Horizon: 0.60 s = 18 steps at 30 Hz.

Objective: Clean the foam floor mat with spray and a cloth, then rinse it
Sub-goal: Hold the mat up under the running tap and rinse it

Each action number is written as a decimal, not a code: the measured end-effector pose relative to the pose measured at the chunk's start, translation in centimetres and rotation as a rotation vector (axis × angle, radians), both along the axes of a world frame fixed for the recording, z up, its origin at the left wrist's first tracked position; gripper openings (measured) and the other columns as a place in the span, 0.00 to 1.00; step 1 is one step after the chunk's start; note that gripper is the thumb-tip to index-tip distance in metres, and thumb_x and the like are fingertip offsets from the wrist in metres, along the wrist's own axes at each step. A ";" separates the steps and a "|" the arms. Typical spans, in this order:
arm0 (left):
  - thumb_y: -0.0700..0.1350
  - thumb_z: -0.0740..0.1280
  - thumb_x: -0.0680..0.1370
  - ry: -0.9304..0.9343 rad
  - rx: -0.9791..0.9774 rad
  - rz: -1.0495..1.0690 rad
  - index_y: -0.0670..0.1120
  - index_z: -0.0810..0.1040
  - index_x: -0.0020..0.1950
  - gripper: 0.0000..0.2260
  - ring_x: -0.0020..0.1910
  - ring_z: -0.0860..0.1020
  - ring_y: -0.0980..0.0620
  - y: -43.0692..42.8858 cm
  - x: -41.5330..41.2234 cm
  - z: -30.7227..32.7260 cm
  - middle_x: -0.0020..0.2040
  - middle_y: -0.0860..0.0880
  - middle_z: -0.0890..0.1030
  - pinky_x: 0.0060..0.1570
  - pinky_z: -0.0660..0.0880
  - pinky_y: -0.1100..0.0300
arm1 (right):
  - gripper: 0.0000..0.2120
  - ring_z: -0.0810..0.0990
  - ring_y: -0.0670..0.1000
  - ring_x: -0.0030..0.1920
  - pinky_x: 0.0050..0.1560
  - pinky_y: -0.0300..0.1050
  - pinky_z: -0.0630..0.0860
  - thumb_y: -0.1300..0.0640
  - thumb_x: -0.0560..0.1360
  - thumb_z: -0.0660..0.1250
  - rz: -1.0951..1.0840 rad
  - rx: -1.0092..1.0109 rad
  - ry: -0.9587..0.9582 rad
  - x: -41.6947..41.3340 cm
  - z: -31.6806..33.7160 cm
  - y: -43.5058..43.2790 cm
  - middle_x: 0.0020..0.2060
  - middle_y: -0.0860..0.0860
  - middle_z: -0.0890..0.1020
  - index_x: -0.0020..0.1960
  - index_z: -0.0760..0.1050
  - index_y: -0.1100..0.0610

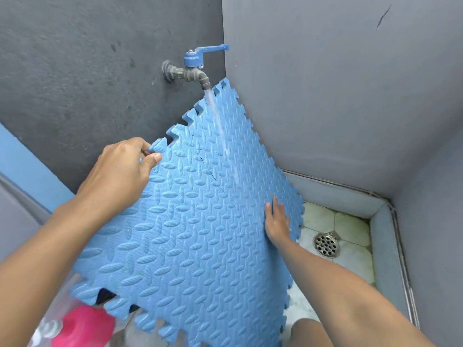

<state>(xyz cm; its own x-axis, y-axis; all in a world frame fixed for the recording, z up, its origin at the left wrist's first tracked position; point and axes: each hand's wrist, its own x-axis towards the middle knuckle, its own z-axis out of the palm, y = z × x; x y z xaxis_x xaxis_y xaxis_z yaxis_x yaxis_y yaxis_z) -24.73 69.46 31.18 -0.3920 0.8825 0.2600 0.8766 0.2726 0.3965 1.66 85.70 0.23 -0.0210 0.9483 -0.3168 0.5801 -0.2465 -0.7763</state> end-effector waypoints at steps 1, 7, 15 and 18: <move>0.51 0.66 0.83 0.001 0.004 -0.003 0.45 0.80 0.55 0.10 0.49 0.77 0.45 0.1 0.0 0.0 0.48 0.47 0.83 0.50 0.72 0.51 | 0.29 0.45 0.55 0.81 0.78 0.63 0.43 0.35 0.82 0.44 -0.020 -0.038 0.001 -0.1 0.2 -0.1 0.82 0.50 0.49 0.81 0.46 0.40; 0.50 0.67 0.83 0.024 -0.015 -0.033 0.44 0.80 0.53 0.09 0.50 0.79 0.44 0.2 -0.1 0.3 0.47 0.47 0.83 0.52 0.74 0.49 | 0.27 0.46 0.50 0.81 0.78 0.60 0.40 0.41 0.84 0.51 -0.018 0.263 0.246 -10.4 10.5 -2.2 0.82 0.51 0.52 0.81 0.54 0.46; 0.49 0.66 0.83 0.029 -0.010 -0.053 0.43 0.80 0.55 0.10 0.52 0.77 0.46 0.1 -0.3 0.4 0.49 0.46 0.83 0.51 0.71 0.53 | 0.29 0.39 0.45 0.80 0.78 0.47 0.35 0.43 0.84 0.48 0.262 0.630 0.343 -15.5 16.9 -14.0 0.82 0.48 0.46 0.82 0.47 0.50; 0.49 0.67 0.83 0.009 -0.004 -0.042 0.43 0.80 0.55 0.10 0.49 0.75 0.48 0.2 -0.2 0.3 0.48 0.46 0.83 0.49 0.69 0.56 | 0.29 0.43 0.49 0.81 0.79 0.48 0.37 0.41 0.84 0.48 0.403 0.751 0.271 -12.6 11.7 -17.8 0.82 0.49 0.48 0.82 0.51 0.50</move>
<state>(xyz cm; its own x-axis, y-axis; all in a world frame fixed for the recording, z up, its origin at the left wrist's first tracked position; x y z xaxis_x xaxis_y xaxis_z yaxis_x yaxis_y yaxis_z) -24.91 69.64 31.52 -0.3526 0.8991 0.2594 0.8907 0.2375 0.3877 -10.92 67.85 11.92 -0.3817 0.8077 0.4494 0.2860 0.5655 -0.7736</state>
